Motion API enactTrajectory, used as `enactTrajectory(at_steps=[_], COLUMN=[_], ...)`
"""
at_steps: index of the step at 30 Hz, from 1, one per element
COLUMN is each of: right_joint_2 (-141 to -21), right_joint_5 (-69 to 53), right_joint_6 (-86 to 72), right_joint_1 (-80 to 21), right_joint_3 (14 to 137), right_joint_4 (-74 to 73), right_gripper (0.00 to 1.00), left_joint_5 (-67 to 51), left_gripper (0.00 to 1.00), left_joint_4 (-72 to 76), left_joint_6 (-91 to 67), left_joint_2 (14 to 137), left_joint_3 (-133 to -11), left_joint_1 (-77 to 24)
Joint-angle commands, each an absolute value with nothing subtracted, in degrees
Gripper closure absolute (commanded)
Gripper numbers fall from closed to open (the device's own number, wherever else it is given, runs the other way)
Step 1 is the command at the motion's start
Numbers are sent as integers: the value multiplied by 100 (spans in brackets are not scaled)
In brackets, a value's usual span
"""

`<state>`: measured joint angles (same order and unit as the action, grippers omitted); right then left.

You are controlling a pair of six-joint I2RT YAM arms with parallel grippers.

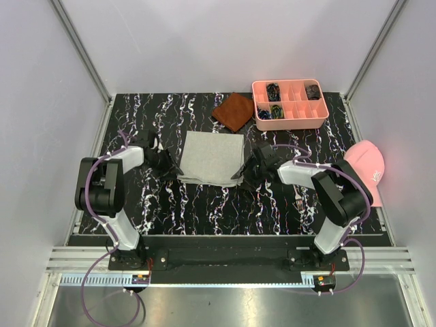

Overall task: Fold the napkin into a case and place the utensils inside
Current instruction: Smooth out the square-folded napkin at the center of the board.

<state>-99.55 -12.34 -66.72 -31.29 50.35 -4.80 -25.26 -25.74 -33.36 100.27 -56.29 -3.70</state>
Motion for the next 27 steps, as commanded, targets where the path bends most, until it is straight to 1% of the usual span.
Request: enactTrajectory(at_steps=[1,7,10,13,17,23,26,27], right_joint_2=[-9642,-9361,-9334,-9535,-9800,-9853,-9905,-9914], right_joint_5=[-774,-650,-511,-571,-729,-817,-800,-843], right_joint_6=[-7321,-7514,-7646,-7743,-7857,-7972,-7972,-7980], right_joint_1=[-3261,-3340,-3340,-3340,-3340,-3349,-3349,-3340], right_joint_3=[4755,4536,4430,4500,4553,4438,4430,4430], right_joint_4=[-316,-483,-361,-186,-53,211,220,220], right_gripper=[42,39,39,41,53,59,63,67], left_joint_5=[-2461,-2531,-2531,-2558,-2531,-2540,-2575,-2593], left_gripper=[55,55,55,56,56,54,54,54], left_joint_4=[-2338,-2338,-2329,-2312,-2312,-2303,-2285,-2276], left_joint_6=[-3419,-3454,-3463,-3489,-3481,-3463,-3472,-3480], left_joint_2=[9703,9633,9615,9572,9501,9483,9501,9510], left_joint_3=[-5511,-5467,-5475,-5449,-5388,-5326,-5326,-5326], left_joint_1=[-387,-387,-387,-387,-387,-387,-387,-387])
